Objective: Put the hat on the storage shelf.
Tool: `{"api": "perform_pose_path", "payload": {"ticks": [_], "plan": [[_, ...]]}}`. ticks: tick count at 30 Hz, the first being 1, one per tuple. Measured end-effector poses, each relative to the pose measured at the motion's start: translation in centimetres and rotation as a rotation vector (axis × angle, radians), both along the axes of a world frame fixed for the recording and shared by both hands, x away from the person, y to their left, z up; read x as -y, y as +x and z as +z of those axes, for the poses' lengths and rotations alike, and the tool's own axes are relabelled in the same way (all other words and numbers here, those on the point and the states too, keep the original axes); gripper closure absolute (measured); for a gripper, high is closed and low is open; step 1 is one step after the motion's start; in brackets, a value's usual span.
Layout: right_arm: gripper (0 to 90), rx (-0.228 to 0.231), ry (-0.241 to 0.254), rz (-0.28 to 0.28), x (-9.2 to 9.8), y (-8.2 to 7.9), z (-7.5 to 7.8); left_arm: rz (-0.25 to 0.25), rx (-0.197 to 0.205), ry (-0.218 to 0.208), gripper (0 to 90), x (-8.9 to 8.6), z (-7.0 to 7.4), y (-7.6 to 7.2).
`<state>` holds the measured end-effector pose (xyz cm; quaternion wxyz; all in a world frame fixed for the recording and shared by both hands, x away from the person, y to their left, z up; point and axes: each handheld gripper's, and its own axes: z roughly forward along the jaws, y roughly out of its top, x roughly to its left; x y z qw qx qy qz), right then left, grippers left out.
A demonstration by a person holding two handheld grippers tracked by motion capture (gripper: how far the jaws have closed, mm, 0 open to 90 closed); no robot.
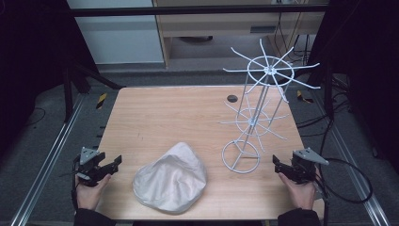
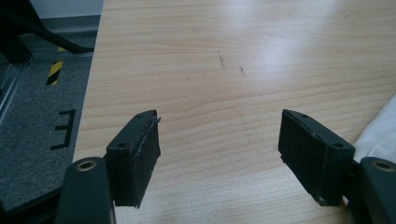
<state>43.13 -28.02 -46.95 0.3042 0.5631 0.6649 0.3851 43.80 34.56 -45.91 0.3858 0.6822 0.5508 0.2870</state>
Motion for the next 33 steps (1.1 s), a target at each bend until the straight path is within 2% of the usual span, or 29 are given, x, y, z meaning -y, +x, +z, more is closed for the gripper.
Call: {"api": "perform_pose_path", "payload": {"ticks": [2,5,8,10,13,16,23,33], "plan": [[21.9,-0.006,0.008,0.026,-0.7,-0.2,0.1,-0.005,0.011,-0.013,31.7,0.2,0.3,-0.3],[22.8,-0.009,-0.002,0.053,-1.5,-0.5,0.3,-0.029,0.027,-0.010,34.6,0.5,0.8,-0.8],[24.1,-0.017,0.004,0.069,-2.0,-0.7,0.2,-0.077,0.031,-0.026,36.6,0.7,1.2,-1.0],[24.1,-0.028,0.017,0.074,-2.2,-0.9,0.1,-0.099,0.031,-0.028,37.5,0.9,1.4,-1.1],[24.0,-0.027,-0.001,0.071,-2.4,-1.0,-0.1,-0.118,0.042,-0.029,37.9,1.1,1.7,-1.1],[24.2,-0.027,-0.001,0.080,-2.5,-1.2,-0.3,-0.135,0.054,-0.039,37.9,1.3,2.2,-1.2],[23.2,-0.021,0.001,0.085,-2.6,-1.1,-0.3,-0.174,0.088,-0.031,36.0,1.9,3.6,-1.6],[23.2,-0.015,-0.007,0.099,-2.6,-0.9,-0.5,-0.260,0.074,-0.037,34.7,3.3,4.5,-1.9]]}}
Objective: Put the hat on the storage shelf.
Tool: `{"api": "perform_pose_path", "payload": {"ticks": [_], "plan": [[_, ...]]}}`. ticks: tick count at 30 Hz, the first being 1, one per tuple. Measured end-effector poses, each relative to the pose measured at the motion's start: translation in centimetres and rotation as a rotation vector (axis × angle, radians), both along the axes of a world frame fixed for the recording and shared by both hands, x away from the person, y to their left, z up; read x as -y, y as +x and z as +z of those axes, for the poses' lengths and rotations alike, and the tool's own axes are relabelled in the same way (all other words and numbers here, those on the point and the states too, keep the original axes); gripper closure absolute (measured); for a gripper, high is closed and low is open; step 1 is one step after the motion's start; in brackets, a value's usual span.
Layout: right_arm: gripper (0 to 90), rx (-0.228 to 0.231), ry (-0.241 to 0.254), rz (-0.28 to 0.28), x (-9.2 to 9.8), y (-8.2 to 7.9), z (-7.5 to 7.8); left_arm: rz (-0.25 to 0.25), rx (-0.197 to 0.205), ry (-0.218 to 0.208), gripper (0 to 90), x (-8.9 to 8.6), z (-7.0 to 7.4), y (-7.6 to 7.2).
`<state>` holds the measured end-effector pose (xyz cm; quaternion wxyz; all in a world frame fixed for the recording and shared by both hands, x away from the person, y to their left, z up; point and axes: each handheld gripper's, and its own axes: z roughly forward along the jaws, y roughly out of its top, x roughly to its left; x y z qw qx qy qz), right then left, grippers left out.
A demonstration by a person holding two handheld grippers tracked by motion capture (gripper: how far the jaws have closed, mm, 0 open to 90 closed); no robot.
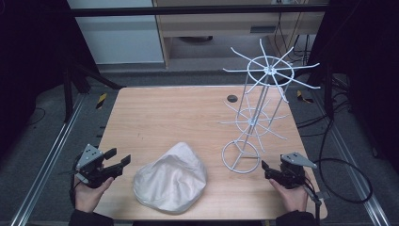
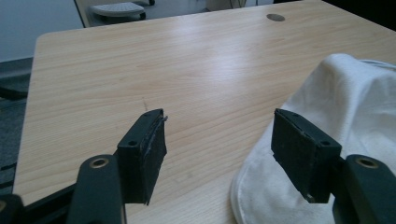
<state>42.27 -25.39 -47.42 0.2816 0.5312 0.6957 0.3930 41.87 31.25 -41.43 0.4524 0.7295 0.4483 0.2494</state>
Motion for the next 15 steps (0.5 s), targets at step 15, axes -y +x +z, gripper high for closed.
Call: {"api": "perform_pose_path", "payload": {"ticks": [15], "plan": [[22.3,-0.014,-0.014,0.023,-0.2,0.2,-0.2,-0.123,-0.007,0.042,31.4,1.7,1.0,-0.4]]}}
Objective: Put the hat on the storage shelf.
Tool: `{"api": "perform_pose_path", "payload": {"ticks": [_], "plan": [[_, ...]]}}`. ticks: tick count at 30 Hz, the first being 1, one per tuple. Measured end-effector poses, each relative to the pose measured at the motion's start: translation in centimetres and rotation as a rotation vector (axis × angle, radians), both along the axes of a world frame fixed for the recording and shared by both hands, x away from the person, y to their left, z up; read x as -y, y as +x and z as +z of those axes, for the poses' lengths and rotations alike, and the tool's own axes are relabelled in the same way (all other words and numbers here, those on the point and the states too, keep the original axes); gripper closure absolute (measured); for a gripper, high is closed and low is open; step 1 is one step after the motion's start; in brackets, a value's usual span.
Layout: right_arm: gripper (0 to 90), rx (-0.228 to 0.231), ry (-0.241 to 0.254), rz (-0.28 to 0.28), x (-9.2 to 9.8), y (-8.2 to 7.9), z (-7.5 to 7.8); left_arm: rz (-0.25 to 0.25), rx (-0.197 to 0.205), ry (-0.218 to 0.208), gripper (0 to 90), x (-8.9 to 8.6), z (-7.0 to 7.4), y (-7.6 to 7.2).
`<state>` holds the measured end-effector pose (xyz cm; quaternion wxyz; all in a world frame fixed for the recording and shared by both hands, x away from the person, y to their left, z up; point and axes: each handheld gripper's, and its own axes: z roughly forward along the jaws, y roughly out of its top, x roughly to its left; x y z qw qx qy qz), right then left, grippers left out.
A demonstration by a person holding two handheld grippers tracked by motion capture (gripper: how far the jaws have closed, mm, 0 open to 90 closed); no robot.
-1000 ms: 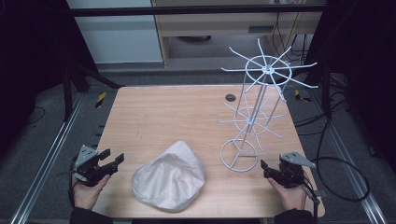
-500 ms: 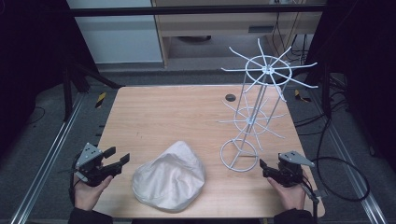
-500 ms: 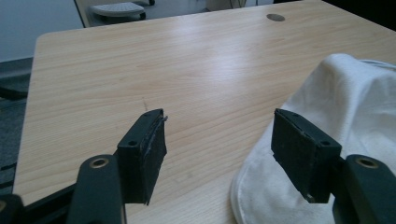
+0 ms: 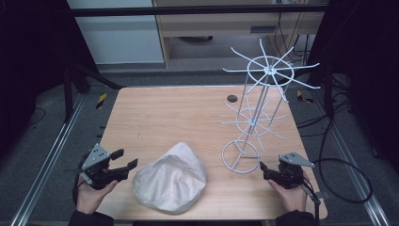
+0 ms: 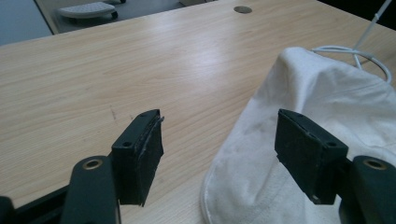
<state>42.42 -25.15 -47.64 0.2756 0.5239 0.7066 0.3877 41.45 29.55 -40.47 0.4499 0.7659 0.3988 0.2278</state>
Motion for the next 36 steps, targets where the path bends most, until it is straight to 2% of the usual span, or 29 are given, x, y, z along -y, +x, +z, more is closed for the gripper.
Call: {"api": "perform_pose_path", "payload": {"ticks": [11,22,27,34,36], "plan": [[22.2,-0.006,-0.001,0.004,0.0,0.0,-0.1,-0.084,-0.021,0.021,30.7,1.2,0.4,-0.3],[22.2,-0.010,0.004,0.005,0.0,0.1,-0.1,-0.154,-0.058,0.089,30.1,3.6,-0.2,0.3],[22.3,-0.010,0.005,0.004,0.0,0.1,-0.1,-0.172,-0.075,0.109,29.5,4.8,-0.3,0.8],[22.4,-0.012,-0.001,0.000,0.1,0.2,-0.2,-0.183,-0.079,0.139,29.8,6.1,-0.1,1.6],[22.4,-0.016,0.011,-0.001,0.1,0.1,-0.1,-0.179,-0.082,0.146,30.3,6.2,-0.1,1.9]]}}
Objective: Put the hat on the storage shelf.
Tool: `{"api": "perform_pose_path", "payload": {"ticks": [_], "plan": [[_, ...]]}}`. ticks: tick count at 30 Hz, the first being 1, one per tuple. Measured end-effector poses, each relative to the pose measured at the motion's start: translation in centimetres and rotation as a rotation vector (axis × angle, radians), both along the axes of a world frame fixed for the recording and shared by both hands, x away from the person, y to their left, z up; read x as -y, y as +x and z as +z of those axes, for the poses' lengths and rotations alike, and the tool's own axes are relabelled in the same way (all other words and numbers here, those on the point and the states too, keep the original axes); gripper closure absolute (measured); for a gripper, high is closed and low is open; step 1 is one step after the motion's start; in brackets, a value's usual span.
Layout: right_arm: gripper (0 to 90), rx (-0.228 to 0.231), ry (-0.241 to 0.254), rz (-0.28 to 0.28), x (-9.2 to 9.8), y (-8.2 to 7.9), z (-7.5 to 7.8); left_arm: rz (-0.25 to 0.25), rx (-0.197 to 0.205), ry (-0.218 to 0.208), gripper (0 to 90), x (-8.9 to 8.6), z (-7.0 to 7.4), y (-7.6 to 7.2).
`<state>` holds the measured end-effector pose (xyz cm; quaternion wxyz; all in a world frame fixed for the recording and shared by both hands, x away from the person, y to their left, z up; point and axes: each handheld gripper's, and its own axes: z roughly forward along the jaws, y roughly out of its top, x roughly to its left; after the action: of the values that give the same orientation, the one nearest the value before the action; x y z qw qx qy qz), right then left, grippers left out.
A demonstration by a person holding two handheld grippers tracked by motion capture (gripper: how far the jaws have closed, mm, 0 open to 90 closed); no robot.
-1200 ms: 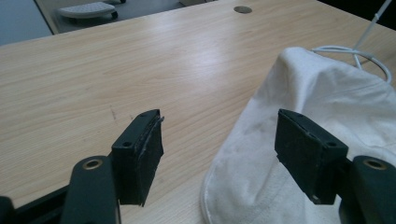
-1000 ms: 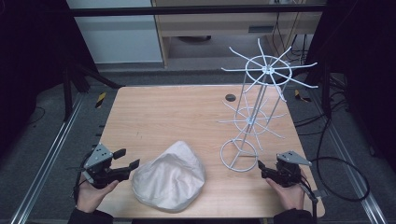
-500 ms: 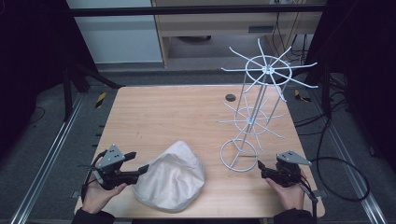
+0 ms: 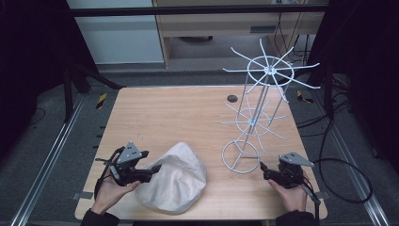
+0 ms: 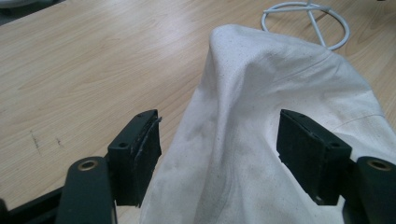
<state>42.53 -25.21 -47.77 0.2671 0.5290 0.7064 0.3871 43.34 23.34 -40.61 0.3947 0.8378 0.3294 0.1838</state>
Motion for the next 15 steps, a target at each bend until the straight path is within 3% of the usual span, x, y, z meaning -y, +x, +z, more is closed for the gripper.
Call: {"api": "perform_pose_path", "payload": {"ticks": [4,15], "plan": [[22.4,0.005,-0.007,0.000,0.1,0.0,0.0,-0.008,-0.003,0.000,32.2,0.3,0.1,0.5],[23.2,0.003,0.004,-0.006,0.3,0.0,0.1,-0.057,-0.027,0.055,37.0,2.3,-0.5,1.8]]}}
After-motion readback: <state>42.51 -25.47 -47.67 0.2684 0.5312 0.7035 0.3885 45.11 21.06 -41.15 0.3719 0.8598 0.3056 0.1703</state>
